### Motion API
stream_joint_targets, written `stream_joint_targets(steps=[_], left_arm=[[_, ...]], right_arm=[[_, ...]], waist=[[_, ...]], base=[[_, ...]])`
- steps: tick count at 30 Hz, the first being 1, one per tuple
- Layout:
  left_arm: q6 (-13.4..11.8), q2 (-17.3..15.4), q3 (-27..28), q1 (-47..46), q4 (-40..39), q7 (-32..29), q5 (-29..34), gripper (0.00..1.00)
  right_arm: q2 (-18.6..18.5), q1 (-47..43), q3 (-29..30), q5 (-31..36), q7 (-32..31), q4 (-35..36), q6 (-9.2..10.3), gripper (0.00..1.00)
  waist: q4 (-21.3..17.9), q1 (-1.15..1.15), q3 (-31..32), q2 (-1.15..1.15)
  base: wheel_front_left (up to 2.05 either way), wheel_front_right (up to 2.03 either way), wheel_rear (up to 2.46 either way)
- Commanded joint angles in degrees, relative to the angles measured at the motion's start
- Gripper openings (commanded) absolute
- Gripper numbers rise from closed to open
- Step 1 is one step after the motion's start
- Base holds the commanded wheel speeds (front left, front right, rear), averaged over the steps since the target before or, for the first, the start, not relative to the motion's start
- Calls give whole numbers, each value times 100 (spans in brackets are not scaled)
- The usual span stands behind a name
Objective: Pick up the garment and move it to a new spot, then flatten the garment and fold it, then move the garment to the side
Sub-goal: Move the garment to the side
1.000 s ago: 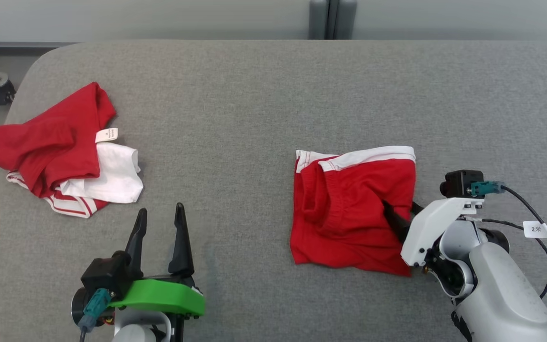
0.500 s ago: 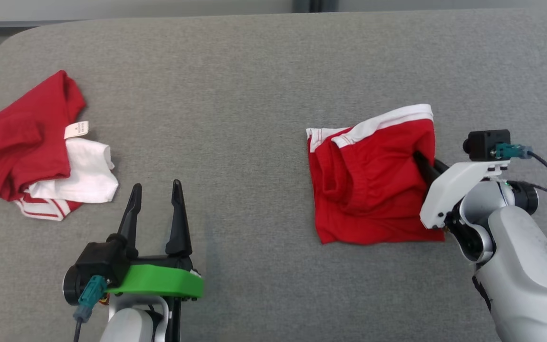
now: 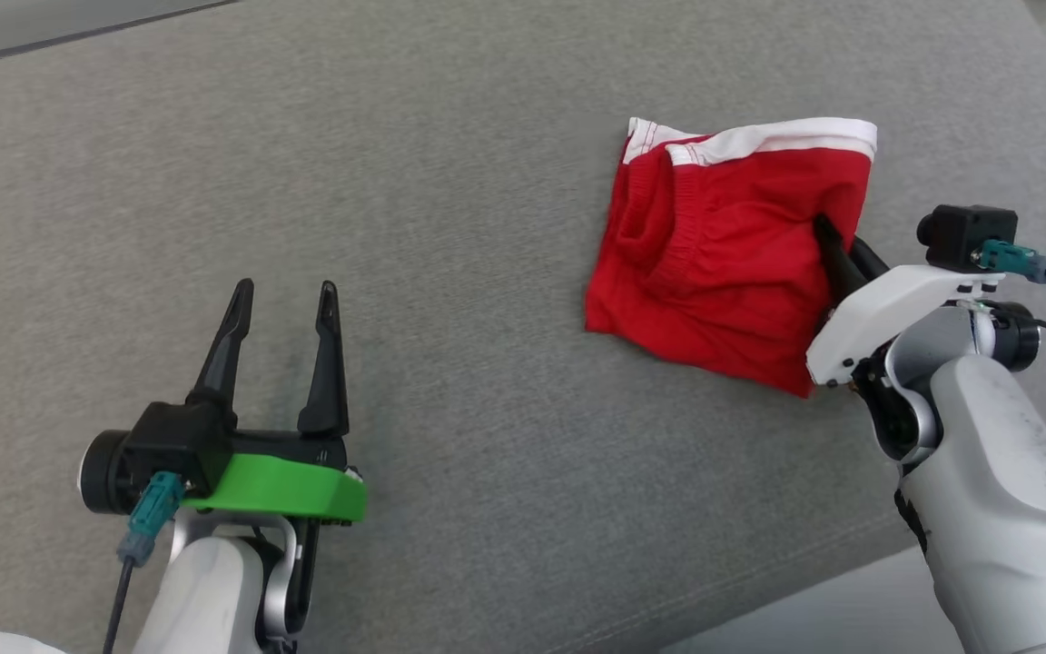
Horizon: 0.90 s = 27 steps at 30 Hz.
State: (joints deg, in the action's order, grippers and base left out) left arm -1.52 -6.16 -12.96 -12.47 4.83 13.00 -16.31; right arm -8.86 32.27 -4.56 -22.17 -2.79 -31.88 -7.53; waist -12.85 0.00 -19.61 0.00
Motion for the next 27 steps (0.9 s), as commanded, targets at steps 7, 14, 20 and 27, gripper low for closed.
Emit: stream_joint_targets(steps=[7,14,20,27], left_arm=[[1,-160,-94,-81,-228,-227,115,100],[-60,-185,-143,-115,-492,-313,141,100],[-165,-303,-71,-89,-787,-395,181,100],[-272,-422,-30,-21,-1243,-521,257,100]], right_arm=[[159,287,-126,33,381,-474,9,0],[-110,793,-265,349,564,-856,9,0],[-630,1506,-413,1023,489,-1181,9,0],[-1275,2328,75,1624,364,-1693,9,0]], waist=[[-1308,0,-490,0],[-884,0,-586,0],[-388,0,-801,0],[19,0,-1129,0]], base=[[0,0,0],[0,0,0],[0,0,0],[0,0,0]])
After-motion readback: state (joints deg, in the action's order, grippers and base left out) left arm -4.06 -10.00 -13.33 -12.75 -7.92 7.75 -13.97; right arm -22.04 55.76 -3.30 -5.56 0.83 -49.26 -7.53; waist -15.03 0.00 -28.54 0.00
